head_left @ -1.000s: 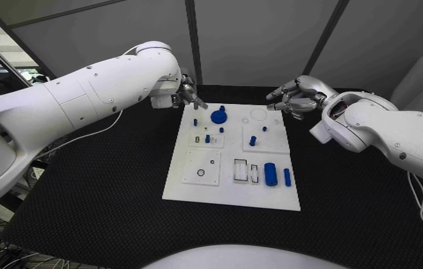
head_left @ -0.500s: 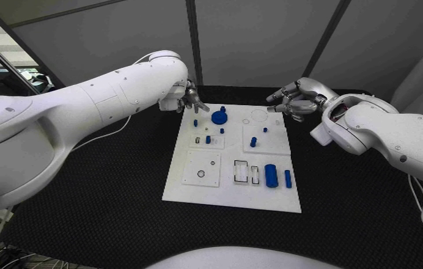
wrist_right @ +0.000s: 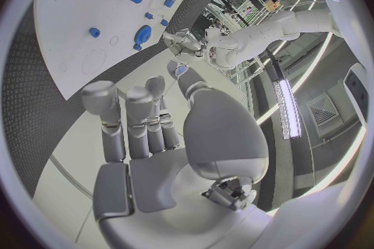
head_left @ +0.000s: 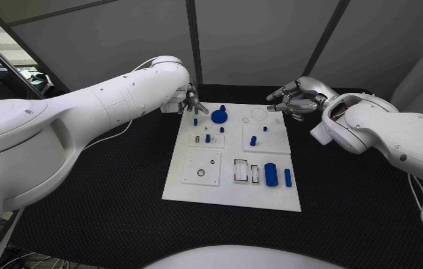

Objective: Assemble the parts on the task board

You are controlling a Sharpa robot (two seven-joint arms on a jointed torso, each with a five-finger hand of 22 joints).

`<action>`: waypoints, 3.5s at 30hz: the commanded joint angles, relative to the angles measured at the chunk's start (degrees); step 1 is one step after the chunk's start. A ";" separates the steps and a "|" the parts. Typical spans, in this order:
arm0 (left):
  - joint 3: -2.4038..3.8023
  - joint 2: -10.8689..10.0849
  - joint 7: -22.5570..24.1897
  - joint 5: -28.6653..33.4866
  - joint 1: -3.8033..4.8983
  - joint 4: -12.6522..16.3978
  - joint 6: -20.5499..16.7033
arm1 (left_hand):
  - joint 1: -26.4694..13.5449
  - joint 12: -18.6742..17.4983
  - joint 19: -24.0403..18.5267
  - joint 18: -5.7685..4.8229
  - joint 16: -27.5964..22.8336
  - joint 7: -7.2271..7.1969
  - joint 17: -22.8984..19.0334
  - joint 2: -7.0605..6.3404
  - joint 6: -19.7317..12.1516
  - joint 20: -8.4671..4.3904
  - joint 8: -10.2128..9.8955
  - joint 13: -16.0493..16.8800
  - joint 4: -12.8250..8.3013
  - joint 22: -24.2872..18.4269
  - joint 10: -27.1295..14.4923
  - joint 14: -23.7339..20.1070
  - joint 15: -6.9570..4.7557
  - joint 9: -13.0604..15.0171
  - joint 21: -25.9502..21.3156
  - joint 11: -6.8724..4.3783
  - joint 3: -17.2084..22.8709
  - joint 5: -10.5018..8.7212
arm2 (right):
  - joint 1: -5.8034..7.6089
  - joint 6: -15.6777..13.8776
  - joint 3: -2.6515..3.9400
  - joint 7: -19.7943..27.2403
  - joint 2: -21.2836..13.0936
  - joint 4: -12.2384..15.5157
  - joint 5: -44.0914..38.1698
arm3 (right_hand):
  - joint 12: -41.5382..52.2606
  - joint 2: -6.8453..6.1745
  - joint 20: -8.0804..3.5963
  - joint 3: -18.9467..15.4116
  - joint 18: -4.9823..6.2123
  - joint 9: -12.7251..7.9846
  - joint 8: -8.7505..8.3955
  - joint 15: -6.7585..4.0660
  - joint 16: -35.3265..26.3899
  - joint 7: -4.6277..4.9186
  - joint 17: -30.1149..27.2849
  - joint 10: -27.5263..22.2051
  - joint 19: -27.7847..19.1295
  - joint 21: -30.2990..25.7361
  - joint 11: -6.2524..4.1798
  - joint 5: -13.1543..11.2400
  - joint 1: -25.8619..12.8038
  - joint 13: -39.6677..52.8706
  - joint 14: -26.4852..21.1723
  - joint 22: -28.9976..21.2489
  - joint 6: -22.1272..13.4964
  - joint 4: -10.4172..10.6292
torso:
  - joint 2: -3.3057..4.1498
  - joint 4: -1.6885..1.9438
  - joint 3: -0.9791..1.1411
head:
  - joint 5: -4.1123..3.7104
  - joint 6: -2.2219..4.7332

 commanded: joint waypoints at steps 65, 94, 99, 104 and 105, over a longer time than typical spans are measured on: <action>0.02 0.77 0.11 -3.02 -1.19 -1.89 5.21 | 3.70 6.05 5.77 -3.09 9.76 -1.22 8.92 2.90 4.21 -0.60 4.43 0.21 -3.32 11.44 2.91 3.57 -0.66 -2.79 10.03 -1.04 1.16 0.10 | 0.12 0.52 0.05 0.42 0.05 0.14 -0.22 | 0.04 0.16 -0.10 0.25 0.31 -0.02 -0.10 -0.03 -0.32 0.12 0.11 -0.19 0.21 -0.30 0.13 0.09 -0.59 0.02 0.33 0.08 -0.41 0.19 | -0.02 0.11 0.03 | -0.10 -0.68; 0.03 0.05 1.75 -1.68 -1.59 -0.96 4.12 | 7.79 6.48 6.70 -3.54 11.20 -1.75 10.12 6.06 3.14 -1.13 9.34 -2.56 -18.57 15.37 4.20 4.11 -1.13 0.73 12.32 -1.81 17.18 0.92 | 0.12 0.58 0.05 0.43 -0.06 0.25 -0.22 | 0.26 0.21 -0.11 0.36 0.28 -0.01 -0.08 -0.04 -0.29 0.10 0.26 -0.07 0.35 -0.23 0.10 0.11 -0.71 0.11 0.41 0.25 -0.38 0.22 | -0.18 0.19 0.06 | -0.33 -0.89; 0.04 -1.43 1.97 -0.57 -1.63 1.65 2.24 | 3.92 7.88 7.19 -3.66 11.42 -1.83 10.30 4.76 2.19 -1.24 11.39 -2.34 -20.80 16.30 4.88 4.24 -1.25 3.85 12.85 -1.95 22.80 0.88 | 0.12 0.56 0.05 0.46 -0.13 0.29 -0.22 | 0.26 0.21 -0.11 0.36 0.28 -0.01 -0.08 -0.04 -0.29 0.10 0.26 -0.07 0.35 -0.23 0.10 0.11 -0.71 0.11 0.41 0.25 -0.38 0.22 | -0.18 0.22 0.06 | -0.21 -0.85; 0.09 -4.23 1.75 0.92 -1.65 6.78 -0.61 | 1.36 8.86 7.47 -3.73 11.48 -2.01 10.33 3.72 1.84 -1.32 12.52 -2.15 -22.21 16.79 5.35 4.30 -1.40 5.64 13.04 -2.00 26.56 0.97 | 0.12 0.53 0.05 0.48 -0.28 0.34 -0.22 | 0.26 0.21 -0.11 0.36 0.28 -0.01 -0.08 -0.04 -0.29 0.10 0.26 -0.07 0.35 -0.23 0.10 0.11 -0.71 0.11 0.41 0.25 -0.38 0.22 | -0.16 0.29 0.07 | -0.09 -0.86; 0.12 -4.97 1.64 1.34 -1.65 8.09 -1.23 | 1.26 8.88 7.49 -3.74 11.48 -2.02 10.33 3.68 1.83 -1.33 12.56 -2.15 -22.26 16.82 5.36 4.30 -1.40 5.71 13.05 -2.01 26.71 0.98 | 0.12 0.52 0.05 0.48 -0.33 0.35 -0.22 | 0.26 0.21 -0.11 0.36 0.28 -0.01 -0.08 -0.04 -0.29 0.10 0.26 -0.07 0.35 -0.23 0.10 0.11 -0.71 0.11 0.41 0.25 -0.38 0.22 | -0.14 0.28 0.05 | -0.04 -0.83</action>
